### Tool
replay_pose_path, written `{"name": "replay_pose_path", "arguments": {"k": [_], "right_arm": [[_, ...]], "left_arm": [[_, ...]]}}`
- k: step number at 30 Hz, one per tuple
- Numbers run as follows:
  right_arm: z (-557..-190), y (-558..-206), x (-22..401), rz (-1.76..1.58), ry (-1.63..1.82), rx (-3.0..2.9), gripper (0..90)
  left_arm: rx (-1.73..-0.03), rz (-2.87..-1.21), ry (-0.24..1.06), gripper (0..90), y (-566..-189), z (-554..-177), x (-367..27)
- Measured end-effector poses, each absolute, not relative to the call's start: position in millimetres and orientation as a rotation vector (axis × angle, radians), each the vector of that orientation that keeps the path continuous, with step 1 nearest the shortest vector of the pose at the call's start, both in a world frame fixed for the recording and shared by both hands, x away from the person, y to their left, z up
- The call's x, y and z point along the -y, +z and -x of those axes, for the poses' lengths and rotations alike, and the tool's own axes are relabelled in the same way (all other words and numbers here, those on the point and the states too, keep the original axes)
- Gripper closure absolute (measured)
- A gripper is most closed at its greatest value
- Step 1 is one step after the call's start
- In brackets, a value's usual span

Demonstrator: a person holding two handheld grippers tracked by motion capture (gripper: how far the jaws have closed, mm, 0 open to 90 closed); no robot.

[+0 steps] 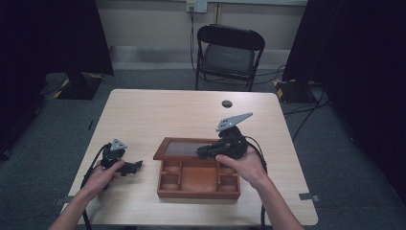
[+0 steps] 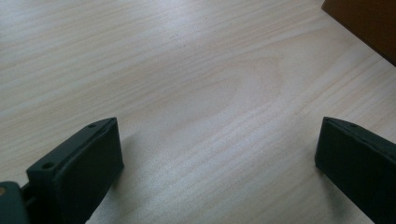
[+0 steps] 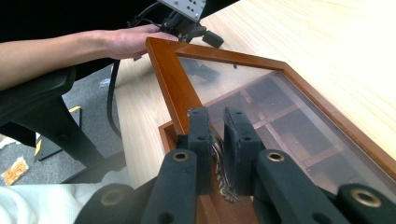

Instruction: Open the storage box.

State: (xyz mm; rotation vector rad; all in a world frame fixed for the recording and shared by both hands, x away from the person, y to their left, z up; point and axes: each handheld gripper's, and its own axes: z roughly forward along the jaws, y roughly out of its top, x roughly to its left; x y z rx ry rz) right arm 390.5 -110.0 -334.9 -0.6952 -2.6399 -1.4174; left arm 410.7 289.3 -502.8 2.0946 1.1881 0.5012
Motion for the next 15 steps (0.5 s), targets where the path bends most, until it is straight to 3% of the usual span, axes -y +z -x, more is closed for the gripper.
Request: {"name": "replay_pose_path", "arguments": {"k": [15], "right_arm": [[-395.6,-331.6,111.2,0.699,-1.43,2.623,82.2]], "left_arm": [[-1.192,-2.086,0.5,0.0,-503.1,-410.6,-288.9]]}}
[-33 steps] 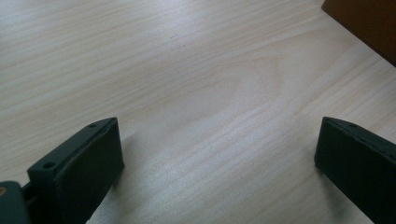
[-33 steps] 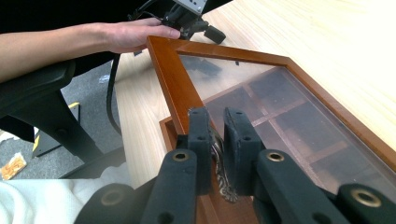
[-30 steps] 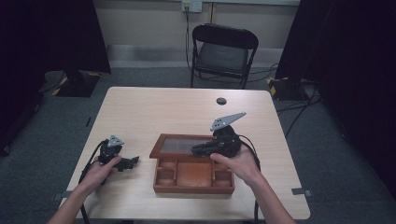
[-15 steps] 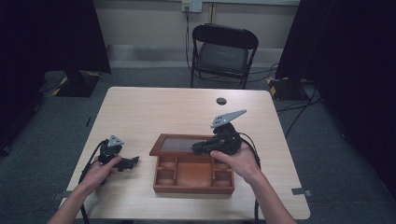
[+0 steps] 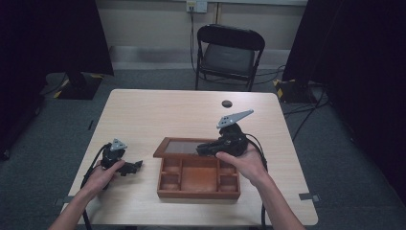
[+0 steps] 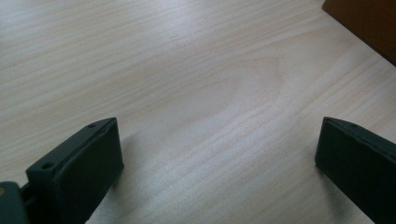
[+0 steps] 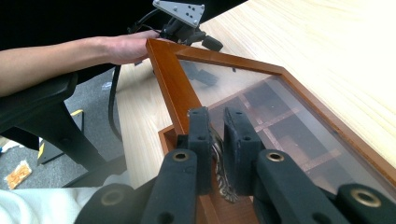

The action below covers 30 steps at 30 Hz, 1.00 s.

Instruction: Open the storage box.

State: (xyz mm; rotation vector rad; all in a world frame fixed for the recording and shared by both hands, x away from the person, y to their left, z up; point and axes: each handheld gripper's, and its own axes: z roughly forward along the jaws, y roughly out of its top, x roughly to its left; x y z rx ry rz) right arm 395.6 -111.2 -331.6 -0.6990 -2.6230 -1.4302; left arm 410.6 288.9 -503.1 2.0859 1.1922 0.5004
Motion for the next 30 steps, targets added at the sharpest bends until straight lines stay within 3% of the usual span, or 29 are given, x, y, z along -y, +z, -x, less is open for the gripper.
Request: {"name": "replay_pose_path", "arguments": {"k": [30], "right_arm": [[-404.7,-324.0,112.9,0.734,-1.467,2.594,82.3]], "left_arm": [[-1.193,-2.085,0.5,0.0,-503.1,-410.6,-288.9]]}}
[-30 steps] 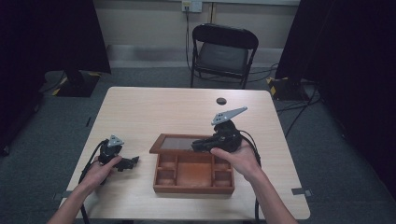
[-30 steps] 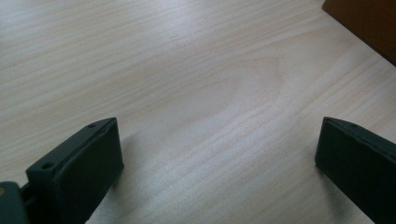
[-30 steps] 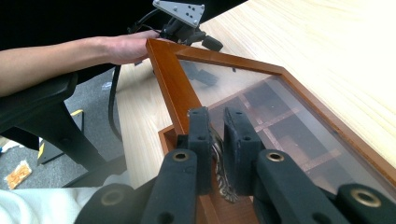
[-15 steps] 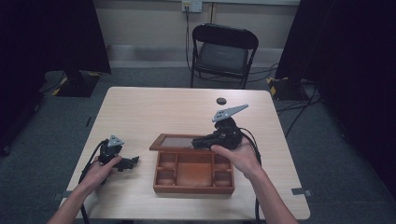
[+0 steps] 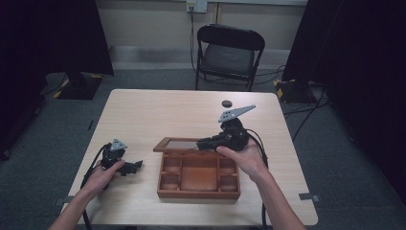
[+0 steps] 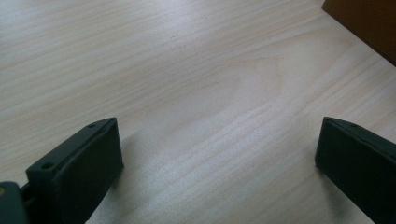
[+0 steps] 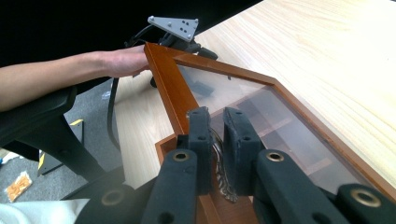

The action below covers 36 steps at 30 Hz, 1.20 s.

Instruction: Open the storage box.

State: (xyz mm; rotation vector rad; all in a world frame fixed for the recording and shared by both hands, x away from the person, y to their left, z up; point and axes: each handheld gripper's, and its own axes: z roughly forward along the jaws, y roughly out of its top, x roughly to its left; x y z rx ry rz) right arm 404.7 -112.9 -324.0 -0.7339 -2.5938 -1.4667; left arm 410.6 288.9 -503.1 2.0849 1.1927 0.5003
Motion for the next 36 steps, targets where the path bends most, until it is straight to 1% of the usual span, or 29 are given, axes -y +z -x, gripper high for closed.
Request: {"name": "replay_pose_path", "arguments": {"k": [36], "right_arm": [[-419,-316,115,0.778,-1.481,2.541,82.4]], "left_arm": [[-1.185,-2.095,0.499,0.0,-503,-411,-289]]}}
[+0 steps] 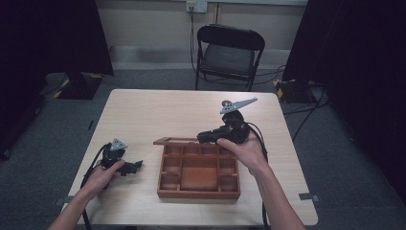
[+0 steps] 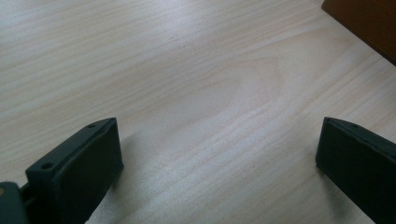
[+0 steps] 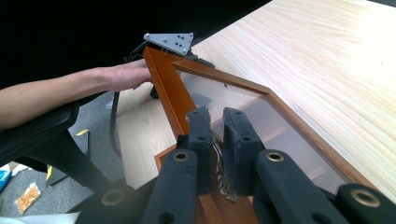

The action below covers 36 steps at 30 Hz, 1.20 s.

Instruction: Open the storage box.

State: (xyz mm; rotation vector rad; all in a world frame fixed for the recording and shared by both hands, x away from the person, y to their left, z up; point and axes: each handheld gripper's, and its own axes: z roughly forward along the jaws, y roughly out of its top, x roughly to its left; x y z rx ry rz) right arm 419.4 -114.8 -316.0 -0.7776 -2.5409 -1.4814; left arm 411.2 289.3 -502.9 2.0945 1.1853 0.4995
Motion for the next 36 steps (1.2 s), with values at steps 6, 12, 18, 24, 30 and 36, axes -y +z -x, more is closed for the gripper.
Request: {"name": "replay_pose_path", "arguments": {"k": [6,12,18,24,30,36], "right_arm": [[-420.1,-315.4,114.8,0.782,-1.478,2.539,82.4],[-420.8,-315.3,115.1,0.781,-1.478,2.535,82.4],[-421.3,-315.2,115.3,0.782,-1.479,2.534,82.4],[-421.7,-315.1,115.7,0.782,-1.48,2.532,82.4],[-421.7,-315.1,115.6,0.782,-1.479,2.532,82.4],[-421.9,-315.3,115.8,0.779,-1.48,2.531,82.4]], "left_arm": [[-1.185,-2.094,0.499,0.0,-503.0,-411.2,-289.3],[-1.185,-2.094,0.5,0.0,-503.0,-411.2,-289.3],[-1.186,-2.094,0.499,0.0,-503.0,-411.2,-289.3],[-1.185,-2.094,0.499,0.0,-503.0,-411.2,-289.2],[-1.185,-2.094,0.499,0.0,-503.0,-411.2,-289.3],[-1.185,-2.094,0.5,0.0,-503.0,-411.2,-289.3]]}}
